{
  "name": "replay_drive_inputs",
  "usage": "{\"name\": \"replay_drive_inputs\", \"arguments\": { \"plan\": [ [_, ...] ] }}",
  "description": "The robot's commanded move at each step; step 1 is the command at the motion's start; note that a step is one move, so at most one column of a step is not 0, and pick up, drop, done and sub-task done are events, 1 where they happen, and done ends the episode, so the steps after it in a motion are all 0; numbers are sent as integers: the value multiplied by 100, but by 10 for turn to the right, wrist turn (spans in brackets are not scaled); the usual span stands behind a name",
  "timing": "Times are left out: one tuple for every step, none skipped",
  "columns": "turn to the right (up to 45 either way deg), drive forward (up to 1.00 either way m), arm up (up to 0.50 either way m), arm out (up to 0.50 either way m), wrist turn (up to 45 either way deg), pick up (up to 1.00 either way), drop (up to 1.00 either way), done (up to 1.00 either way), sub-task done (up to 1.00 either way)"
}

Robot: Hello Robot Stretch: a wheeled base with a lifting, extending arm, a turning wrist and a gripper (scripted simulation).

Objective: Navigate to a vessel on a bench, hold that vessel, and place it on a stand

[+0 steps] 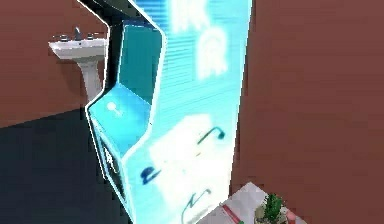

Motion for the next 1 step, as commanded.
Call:
{"name": "replay_drive_inputs", "arguments": {
  "plan": [
    [-60, 0, 0, 0, 0, 0, 0, 0, 0]
  ]
}}
